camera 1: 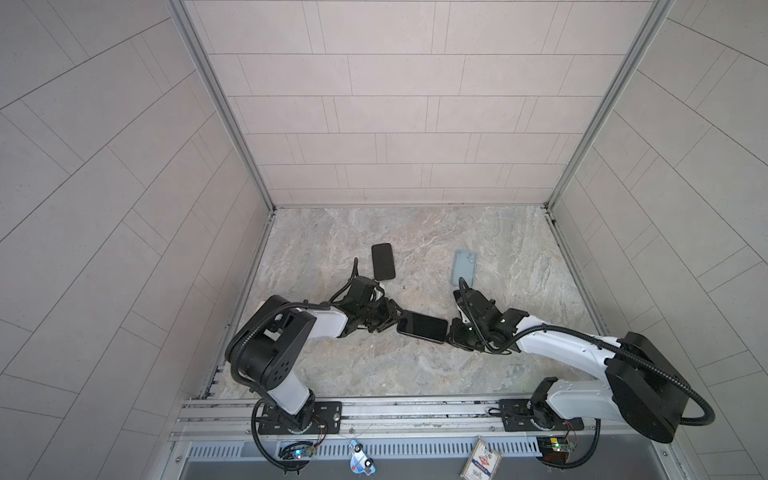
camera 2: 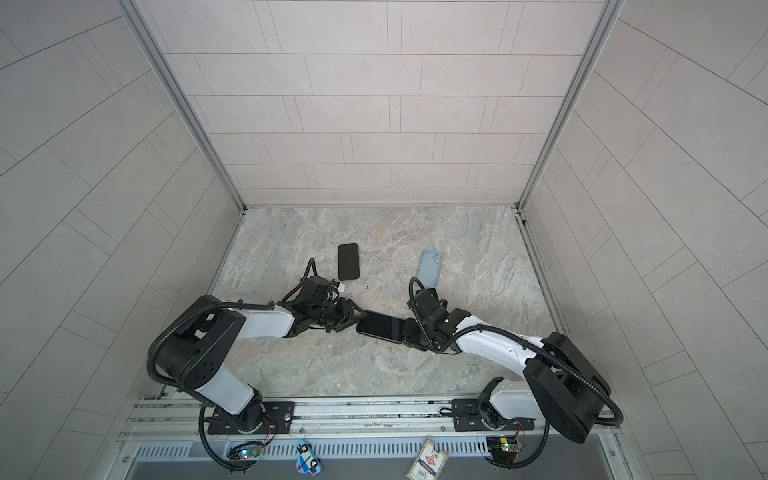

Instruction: Put the phone into the phone case

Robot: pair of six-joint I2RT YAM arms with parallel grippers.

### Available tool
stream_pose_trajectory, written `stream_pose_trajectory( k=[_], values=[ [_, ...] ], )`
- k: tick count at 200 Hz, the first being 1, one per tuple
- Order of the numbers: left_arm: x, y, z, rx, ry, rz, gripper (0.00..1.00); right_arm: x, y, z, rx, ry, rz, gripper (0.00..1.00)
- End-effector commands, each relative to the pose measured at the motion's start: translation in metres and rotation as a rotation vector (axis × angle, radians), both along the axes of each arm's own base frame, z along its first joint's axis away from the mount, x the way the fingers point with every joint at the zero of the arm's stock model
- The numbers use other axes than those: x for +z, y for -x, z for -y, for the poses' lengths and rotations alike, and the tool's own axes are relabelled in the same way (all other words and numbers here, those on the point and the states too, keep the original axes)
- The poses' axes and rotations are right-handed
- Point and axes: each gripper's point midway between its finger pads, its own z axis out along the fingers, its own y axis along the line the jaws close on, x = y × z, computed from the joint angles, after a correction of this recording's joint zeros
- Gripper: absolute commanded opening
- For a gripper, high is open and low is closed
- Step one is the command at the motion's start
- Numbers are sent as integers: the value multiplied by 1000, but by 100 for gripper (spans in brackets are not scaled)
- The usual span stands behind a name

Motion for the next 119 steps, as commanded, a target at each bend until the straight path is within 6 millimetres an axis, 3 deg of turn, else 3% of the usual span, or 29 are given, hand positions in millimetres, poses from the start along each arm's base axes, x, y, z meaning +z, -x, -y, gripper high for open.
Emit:
stream_pose_trajectory(
  k=[1,119],
  values=[
    [0,0,2,-2,-5,-5,49,-1,-2,-5,-13,-17,1,18],
    [-1,2,1,-7,-5,-5,49,-11,-6,-12,-11,-10,-26,5]
  ],
)
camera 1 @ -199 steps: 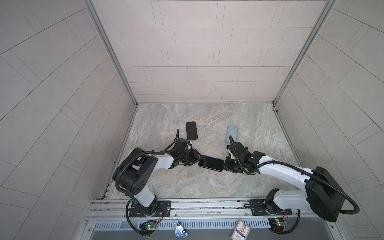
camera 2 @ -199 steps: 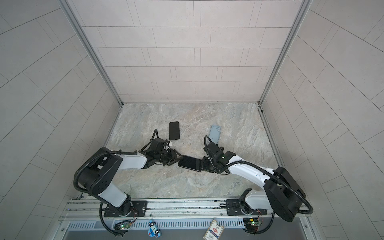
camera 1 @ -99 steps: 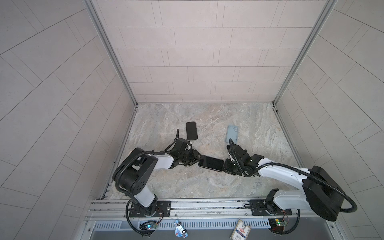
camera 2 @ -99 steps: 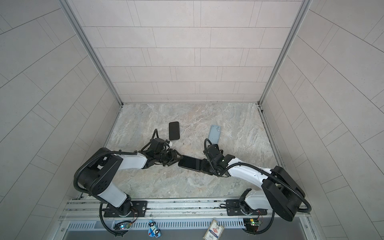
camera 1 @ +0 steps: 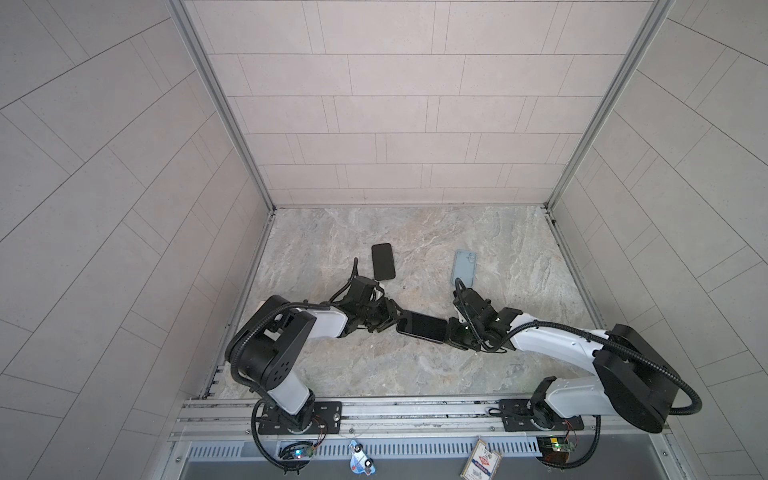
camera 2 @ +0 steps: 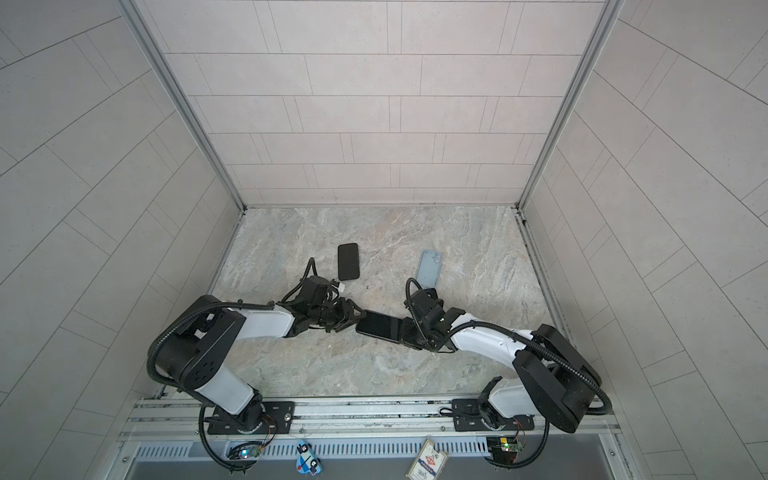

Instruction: Put the phone into the phone case

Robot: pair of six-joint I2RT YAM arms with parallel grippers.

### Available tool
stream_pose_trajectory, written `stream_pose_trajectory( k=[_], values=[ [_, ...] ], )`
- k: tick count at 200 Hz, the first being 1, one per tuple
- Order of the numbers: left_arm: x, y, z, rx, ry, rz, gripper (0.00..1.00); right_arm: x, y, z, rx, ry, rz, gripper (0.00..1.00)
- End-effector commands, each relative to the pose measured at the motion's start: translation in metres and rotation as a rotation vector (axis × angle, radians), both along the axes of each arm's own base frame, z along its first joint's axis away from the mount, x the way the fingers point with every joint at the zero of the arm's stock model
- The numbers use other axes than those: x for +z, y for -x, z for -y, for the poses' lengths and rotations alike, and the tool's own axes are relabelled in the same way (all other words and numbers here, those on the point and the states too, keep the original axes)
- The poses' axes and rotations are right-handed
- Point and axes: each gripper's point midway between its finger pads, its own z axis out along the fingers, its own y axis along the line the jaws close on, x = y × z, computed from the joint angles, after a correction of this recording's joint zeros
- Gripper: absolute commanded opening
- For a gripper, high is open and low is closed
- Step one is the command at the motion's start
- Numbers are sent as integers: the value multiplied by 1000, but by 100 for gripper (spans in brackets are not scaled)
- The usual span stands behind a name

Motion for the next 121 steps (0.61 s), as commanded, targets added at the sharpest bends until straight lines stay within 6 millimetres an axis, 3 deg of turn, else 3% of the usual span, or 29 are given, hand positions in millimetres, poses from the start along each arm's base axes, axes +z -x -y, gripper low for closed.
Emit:
stream_pose_trajectory(
  k=[1,121],
  values=[
    [-1,2,1,-7,-5,-5,49,-3,-2,-5,0,0,1,5],
    [1,1,3,-14,-1,-7,49,-21,-1,-1,-8,71,-6,0]
  ],
)
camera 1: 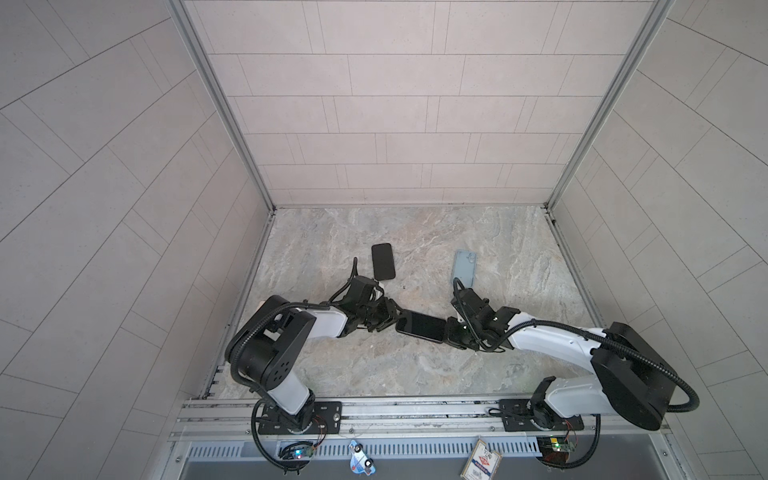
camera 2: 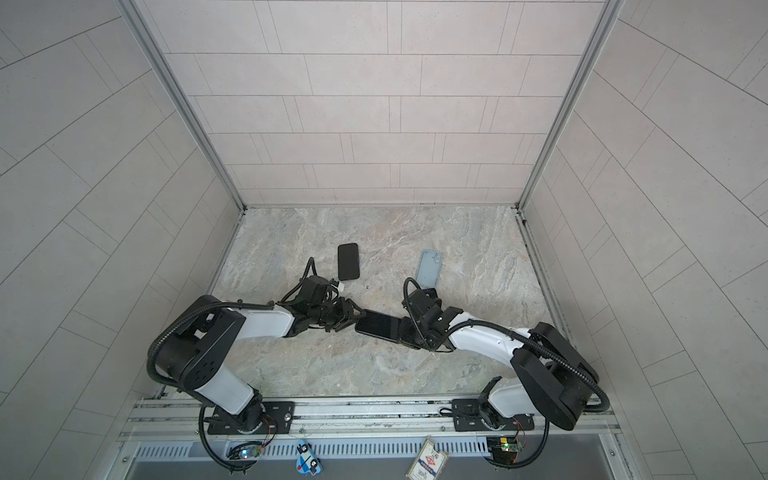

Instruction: Put the phone into the phone case

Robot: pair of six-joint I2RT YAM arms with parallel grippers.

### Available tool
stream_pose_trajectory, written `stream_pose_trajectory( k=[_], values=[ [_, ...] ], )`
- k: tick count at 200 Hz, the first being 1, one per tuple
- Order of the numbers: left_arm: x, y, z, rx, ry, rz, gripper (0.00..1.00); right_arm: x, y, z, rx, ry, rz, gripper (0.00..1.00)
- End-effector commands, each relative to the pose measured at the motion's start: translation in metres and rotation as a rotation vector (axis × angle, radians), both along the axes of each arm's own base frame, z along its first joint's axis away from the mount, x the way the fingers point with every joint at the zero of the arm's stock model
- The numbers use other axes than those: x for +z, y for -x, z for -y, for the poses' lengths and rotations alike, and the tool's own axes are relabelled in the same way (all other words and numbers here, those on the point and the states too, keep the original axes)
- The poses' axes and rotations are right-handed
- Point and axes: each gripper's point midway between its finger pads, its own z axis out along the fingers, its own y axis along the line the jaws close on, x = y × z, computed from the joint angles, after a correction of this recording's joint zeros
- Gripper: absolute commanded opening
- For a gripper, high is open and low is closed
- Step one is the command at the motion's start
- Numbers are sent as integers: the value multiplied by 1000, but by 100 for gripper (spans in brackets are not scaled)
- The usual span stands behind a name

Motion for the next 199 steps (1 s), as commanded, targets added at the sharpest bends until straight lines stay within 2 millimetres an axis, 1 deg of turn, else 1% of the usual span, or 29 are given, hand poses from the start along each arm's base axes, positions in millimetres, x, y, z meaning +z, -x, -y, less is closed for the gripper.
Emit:
stream_pose_trajectory(
  k=[1,52,107,110,116,199],
  values=[
    [1,3,4,-16,2,-14,49,-19,0,1,-6,50,-5,0],
    [1,2,5,-23,2,-14,50,-25,1,-3,4,61,-13,0],
    [2,3,5,-30,4,-18,49,-39,7,-2,22,96,-54,0],
    [2,3,6,-32,3,-18,50,-33,0,-9,22,81,-38,0],
    [2,3,5,-31,1,-19,49,-32,0,-10,24,79,-38,0],
    [-2,4,5,-33,0,-23,50,-32,-1,-9,23,87,-38,0]
  ],
)
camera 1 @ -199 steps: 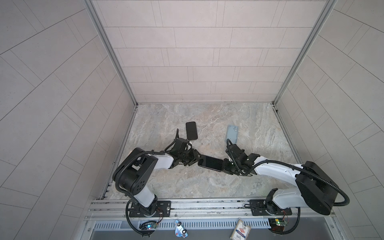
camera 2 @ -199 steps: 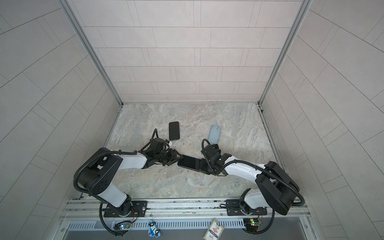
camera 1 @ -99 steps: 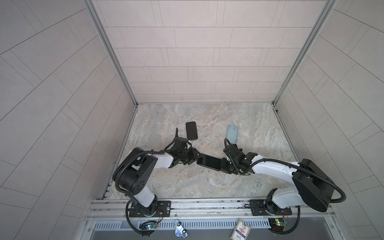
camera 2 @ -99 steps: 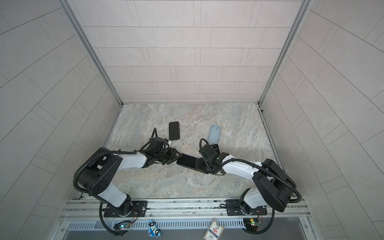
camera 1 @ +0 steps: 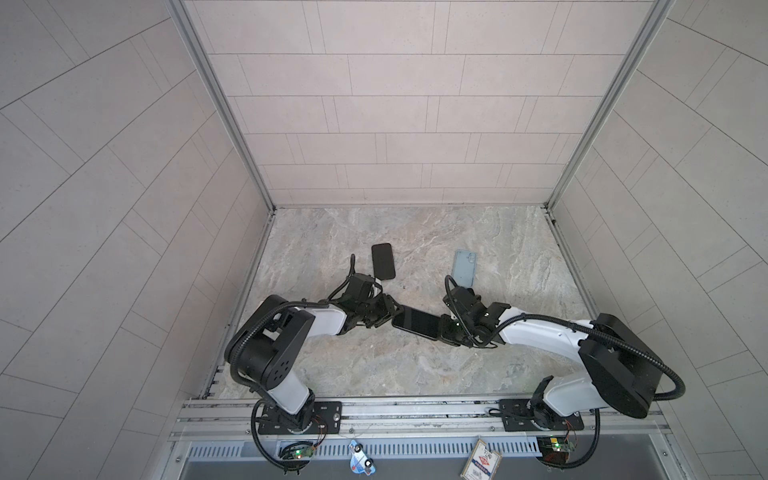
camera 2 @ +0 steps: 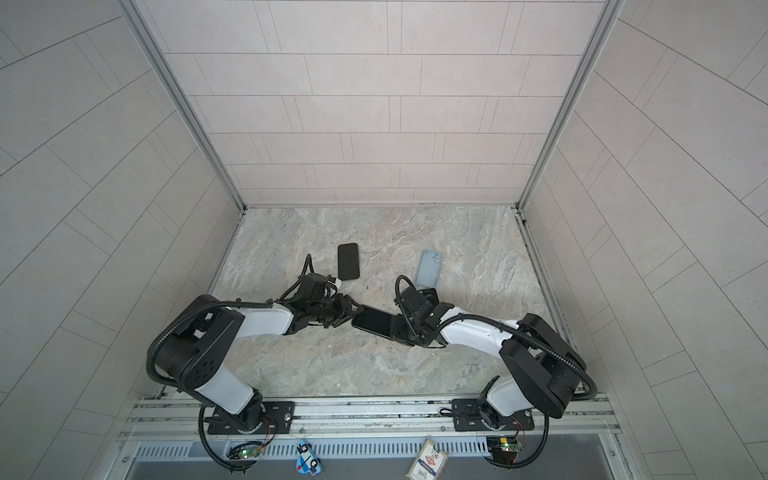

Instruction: Put the phone into the phone case

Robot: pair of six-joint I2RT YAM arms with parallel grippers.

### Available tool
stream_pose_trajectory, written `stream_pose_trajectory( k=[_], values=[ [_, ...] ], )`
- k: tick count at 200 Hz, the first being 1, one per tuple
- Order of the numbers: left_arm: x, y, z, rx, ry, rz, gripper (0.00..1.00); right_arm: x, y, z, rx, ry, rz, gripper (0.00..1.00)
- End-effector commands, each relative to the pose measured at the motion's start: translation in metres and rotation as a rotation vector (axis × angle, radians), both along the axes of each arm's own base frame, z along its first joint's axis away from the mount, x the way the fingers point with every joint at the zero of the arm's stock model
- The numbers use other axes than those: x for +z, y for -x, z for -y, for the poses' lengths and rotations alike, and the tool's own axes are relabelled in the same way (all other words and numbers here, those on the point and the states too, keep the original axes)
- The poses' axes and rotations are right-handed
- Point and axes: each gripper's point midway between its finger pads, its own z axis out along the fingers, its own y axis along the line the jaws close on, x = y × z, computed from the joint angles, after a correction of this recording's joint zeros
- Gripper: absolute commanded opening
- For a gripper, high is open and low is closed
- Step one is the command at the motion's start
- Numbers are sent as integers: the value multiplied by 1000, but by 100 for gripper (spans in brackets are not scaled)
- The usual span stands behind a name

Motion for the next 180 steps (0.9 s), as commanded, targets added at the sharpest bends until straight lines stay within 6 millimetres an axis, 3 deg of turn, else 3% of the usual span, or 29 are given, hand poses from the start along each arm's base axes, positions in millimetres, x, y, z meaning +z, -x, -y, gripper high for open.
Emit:
stream_pose_trajectory(
  k=[1,103,180],
  values=[
    [-2,18,13,-74,37,-61,49,-27,7,4,9,58,-23,0],
    [2,23,17,-88,61,-48,50,-2,2,19,7,104,33,0],
    [8,29,20,-100,65,-34,50,54,-11,54,-48,137,247,0]
  ],
)
